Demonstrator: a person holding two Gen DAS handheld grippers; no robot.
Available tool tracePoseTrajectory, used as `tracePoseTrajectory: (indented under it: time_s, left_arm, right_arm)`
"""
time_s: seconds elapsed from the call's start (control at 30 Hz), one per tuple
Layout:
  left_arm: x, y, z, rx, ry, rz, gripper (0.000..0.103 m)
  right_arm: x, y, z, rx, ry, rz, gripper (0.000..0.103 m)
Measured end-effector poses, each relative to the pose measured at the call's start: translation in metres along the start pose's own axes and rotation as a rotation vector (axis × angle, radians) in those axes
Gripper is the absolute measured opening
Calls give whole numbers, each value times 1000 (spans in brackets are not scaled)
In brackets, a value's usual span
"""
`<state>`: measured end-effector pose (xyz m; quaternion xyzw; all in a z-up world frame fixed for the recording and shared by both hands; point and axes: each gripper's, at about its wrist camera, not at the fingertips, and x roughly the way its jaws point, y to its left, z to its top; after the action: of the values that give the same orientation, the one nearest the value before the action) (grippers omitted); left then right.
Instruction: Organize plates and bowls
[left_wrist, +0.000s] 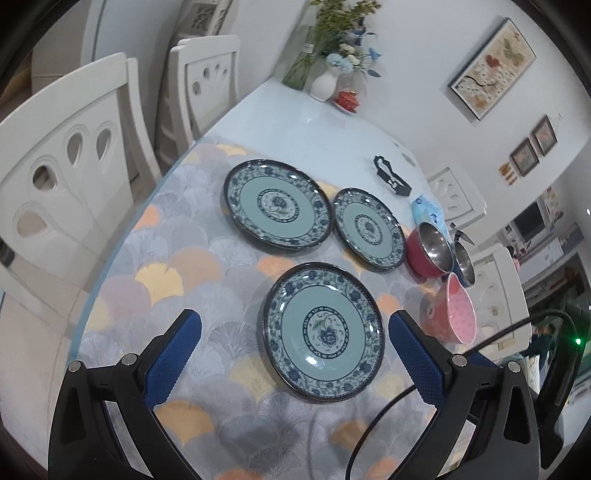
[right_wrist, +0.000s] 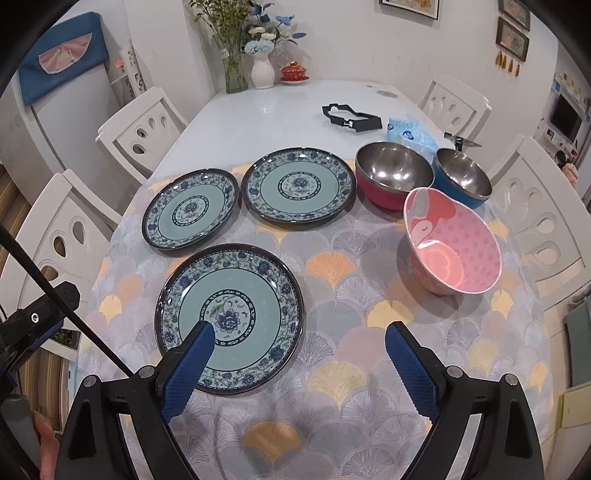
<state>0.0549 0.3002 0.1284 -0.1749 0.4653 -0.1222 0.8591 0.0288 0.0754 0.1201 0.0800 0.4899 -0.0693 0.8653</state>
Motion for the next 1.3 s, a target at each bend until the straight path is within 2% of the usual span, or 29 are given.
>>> tracePoseTrajectory:
  time_s: [0.1, 0.2, 0.27, 0.37, 0.43, 0.5, 0.7, 0.8, 0.87, 0.9, 1.03, 1.1, 1.17, 1.3]
  left_arm:
    - [2, 0, 1, 14, -9, 40, 101]
    - [3, -5, 1, 95, -37, 120, 101]
    - [5, -6, 2, 130, -55, 148, 102]
    - [19, -4, 4, 152, -24, 138, 102]
    - [40, -2, 3, 156, 52, 103, 102]
    - [53, 0, -1, 154, 92, 89, 102]
    - [84, 0, -8, 179, 142, 96, 100]
    - [95, 1, -9, 198, 160, 116, 89]
    - [107, 2, -10, 205, 196, 132, 76]
    - [113, 3, -11, 204, 213, 133, 73]
    - [123, 8, -15, 197, 251, 123, 57]
    - [124, 7, -17, 210, 244, 131, 54]
    - [124, 6, -17, 224, 243, 126, 40]
    - [125, 7, -14, 219, 243, 102, 28]
  right_arm:
    - [2, -2, 1, -9, 4, 16, 95]
    - [3, -8, 1, -14, -17, 21, 101]
    - [4, -12, 3, -26, -37, 13, 103]
    - [17, -15, 5, -45, -13, 26, 103]
    - [33, -17, 5, -39, 36, 53, 103]
    - [48, -18, 4, -35, 77, 71, 103]
    - [84, -16, 3, -49, 150, 101, 100]
    - [96, -16, 6, -48, 172, 111, 91]
    - [106, -16, 8, -49, 189, 116, 88]
    - [111, -16, 9, -45, 197, 119, 87]
    - [124, -17, 10, -34, 225, 136, 69]
    - [128, -19, 9, -28, 236, 153, 62]
    - [132, -20, 8, -19, 241, 165, 55]
    - [133, -21, 8, -21, 230, 174, 44]
